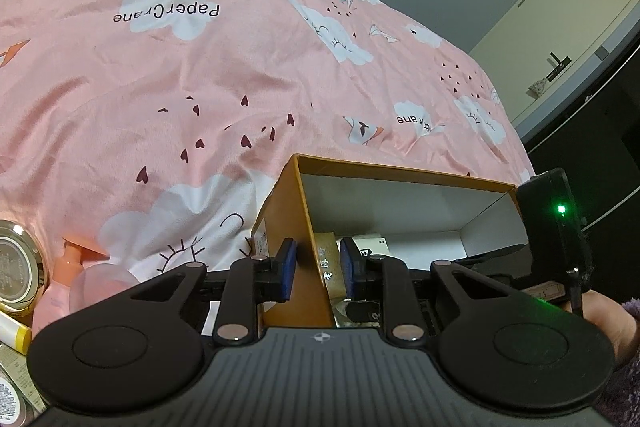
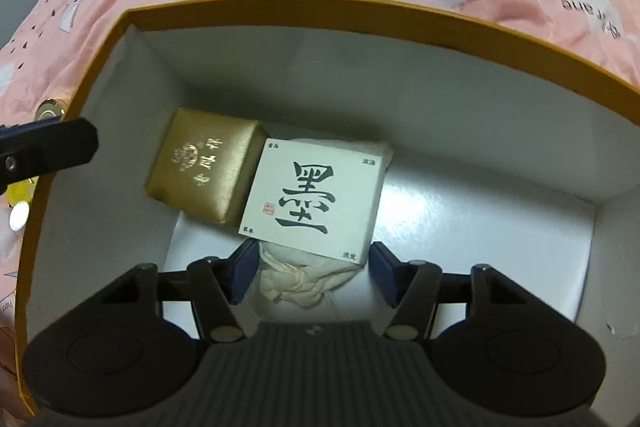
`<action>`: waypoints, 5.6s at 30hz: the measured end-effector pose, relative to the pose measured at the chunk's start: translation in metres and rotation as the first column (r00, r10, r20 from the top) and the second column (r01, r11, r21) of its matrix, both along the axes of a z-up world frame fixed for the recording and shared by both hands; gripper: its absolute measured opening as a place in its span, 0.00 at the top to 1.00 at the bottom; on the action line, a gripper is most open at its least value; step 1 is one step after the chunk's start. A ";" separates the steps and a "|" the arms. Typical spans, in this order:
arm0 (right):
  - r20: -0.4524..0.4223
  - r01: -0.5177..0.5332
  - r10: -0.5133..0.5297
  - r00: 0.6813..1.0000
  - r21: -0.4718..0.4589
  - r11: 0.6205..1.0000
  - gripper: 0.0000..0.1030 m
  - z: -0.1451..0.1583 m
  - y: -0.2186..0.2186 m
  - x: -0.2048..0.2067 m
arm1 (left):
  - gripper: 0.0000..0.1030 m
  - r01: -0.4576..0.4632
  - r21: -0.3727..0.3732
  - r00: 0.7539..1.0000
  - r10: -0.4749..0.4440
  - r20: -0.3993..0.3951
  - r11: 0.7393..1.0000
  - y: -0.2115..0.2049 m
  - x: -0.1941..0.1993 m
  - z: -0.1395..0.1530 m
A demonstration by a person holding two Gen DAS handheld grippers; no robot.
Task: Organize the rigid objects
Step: 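Release the gold box with the left tool while the right tool releases the white box, then move both tools back from the orange box to the item pile, then grasp the white round jar with the left tool while the right tool grasps the green bottle, then release the jar with the left tool while the right tool releases the green bottle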
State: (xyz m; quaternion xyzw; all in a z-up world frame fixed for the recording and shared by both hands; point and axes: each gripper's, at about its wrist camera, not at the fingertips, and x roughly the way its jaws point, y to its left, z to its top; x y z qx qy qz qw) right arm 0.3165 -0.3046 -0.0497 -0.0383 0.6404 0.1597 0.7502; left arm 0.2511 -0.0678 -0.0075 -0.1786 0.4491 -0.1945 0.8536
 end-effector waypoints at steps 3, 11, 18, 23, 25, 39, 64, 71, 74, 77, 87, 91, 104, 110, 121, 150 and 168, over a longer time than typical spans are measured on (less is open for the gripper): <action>0.012 0.022 -0.022 1.000 -0.003 1.000 0.43 0.000 0.002 0.003 | 0.74 0.001 0.005 1.000 -0.001 0.000 1.000 -0.001 0.000 0.000; 0.024 0.014 -0.013 1.000 -0.011 1.000 0.43 0.003 0.002 -0.001 | 0.75 0.000 0.019 1.000 0.000 0.010 1.000 -0.002 0.000 0.001; 0.069 0.015 -0.014 0.998 -0.015 1.000 0.43 0.029 0.006 -0.016 | 0.74 -0.018 0.039 0.999 0.017 0.048 0.999 0.006 -0.009 0.016; 0.136 -0.004 0.005 0.991 -0.009 1.000 0.43 0.056 0.015 -0.035 | 0.74 -0.011 0.050 0.996 0.007 0.088 0.999 0.013 -0.023 0.032; 0.162 -0.010 0.010 0.987 -0.005 1.000 0.43 0.067 0.020 -0.044 | 0.74 -0.013 0.083 0.994 0.004 0.107 0.997 0.015 -0.030 0.038; 0.424 -0.104 0.050 0.904 0.106 0.989 0.45 0.138 0.081 -0.119 | 0.74 -0.069 0.178 0.975 0.029 0.218 0.982 0.057 -0.081 0.071; 0.314 -0.226 0.155 0.937 0.202 0.953 0.71 0.024 0.211 -0.155 | 0.56 -0.156 0.258 0.988 0.149 0.048 0.953 0.165 -0.141 -0.020; 0.300 -0.244 0.182 0.936 0.181 0.953 0.71 0.000 0.211 -0.149 | 0.55 -0.141 0.373 0.990 0.137 0.035 0.917 0.151 -0.137 -0.048; 0.296 -0.259 0.199 0.934 0.179 0.949 0.71 -0.008 0.212 -0.147 | 0.55 -0.140 0.398 0.990 0.140 0.028 0.907 0.151 -0.135 -0.058; 0.288 -0.272 0.211 0.934 0.189 0.944 0.71 -0.014 0.213 -0.146 | 0.55 -0.130 0.409 0.991 0.126 0.036 0.903 0.149 -0.134 -0.062; 0.263 -0.282 0.226 0.938 0.196 0.939 0.71 -0.027 0.214 -0.139 | 0.54 -0.128 0.403 0.991 0.132 0.017 0.906 0.149 -0.124 -0.076; 0.271 -0.292 0.234 0.934 0.202 0.935 0.71 -0.026 0.217 -0.140 | 0.55 -0.160 0.388 0.986 0.164 0.022 0.908 0.153 -0.130 -0.068; 0.288 -0.361 0.296 0.911 0.209 0.909 0.55 -0.034 0.243 -0.119 | 0.52 -0.245 0.347 0.966 0.257 0.010 0.906 0.175 -0.139 -0.062; 0.229 -0.339 0.281 0.932 0.276 0.899 0.52 -0.050 0.248 -0.100 | 0.52 -0.255 0.326 0.963 0.271 -0.003 0.910 0.180 -0.137 -0.065; 0.212 -0.316 0.261 0.942 0.296 0.901 0.56 -0.042 0.251 -0.099 | 0.55 -0.257 0.314 0.964 0.266 0.017 0.914 0.179 -0.143 -0.056; 0.445 -0.077 -0.024 0.895 0.208 0.975 0.56 0.137 0.080 -0.139 | 0.55 0.052 0.160 0.957 -0.095 0.276 0.986 0.046 -0.116 0.077; 0.153 0.216 -0.222 0.963 0.052 0.975 0.56 0.058 -0.065 -0.049 | 0.55 0.531 0.407 0.821 -0.571 -0.026 0.744 -0.105 -0.021 0.005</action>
